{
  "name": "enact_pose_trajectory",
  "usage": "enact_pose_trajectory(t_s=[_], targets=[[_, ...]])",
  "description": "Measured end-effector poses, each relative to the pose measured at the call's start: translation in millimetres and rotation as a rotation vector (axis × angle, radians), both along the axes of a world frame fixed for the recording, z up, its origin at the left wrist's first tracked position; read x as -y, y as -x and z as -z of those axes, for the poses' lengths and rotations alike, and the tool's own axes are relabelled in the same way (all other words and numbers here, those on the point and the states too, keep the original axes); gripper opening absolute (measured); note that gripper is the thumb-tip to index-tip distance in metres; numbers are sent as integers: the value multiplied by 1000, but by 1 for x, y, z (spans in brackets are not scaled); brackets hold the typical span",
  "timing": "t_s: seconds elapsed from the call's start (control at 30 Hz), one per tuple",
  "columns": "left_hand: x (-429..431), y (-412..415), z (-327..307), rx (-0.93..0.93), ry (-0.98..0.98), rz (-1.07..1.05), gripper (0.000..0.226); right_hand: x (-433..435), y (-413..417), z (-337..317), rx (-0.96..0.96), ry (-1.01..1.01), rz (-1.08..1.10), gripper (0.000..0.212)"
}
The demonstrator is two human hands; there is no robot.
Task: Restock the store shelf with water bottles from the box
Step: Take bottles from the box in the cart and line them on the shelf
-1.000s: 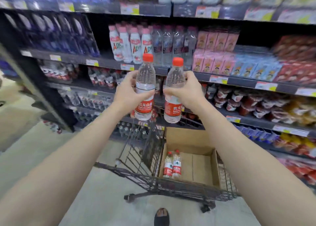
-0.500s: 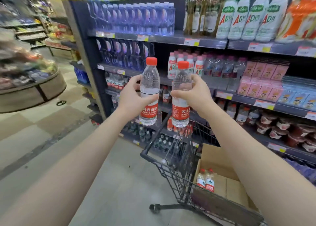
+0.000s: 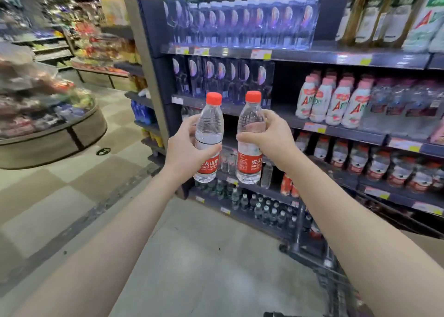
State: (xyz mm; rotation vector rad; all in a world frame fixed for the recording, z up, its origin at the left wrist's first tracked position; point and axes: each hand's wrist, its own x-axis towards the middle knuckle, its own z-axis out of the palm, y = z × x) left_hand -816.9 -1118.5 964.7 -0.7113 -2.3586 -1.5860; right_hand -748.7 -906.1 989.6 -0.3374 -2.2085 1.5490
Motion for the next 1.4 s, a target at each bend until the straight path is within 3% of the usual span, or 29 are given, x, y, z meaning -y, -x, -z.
enact_pose_trajectory(t_s=[0.3,0.7,1.0,1.4], targets=[[45,151,21,64,21,91,74,62,137,10,46,-77,28,60],[23,350,79,148,27,172,71,38,331,74,64,-78,145,66],[4,459,102,218,82,263,84,33,421,97,112,-42,218,71],[-23,574,164,305,58,491,77,31,502,158,162,-91,381,70]])
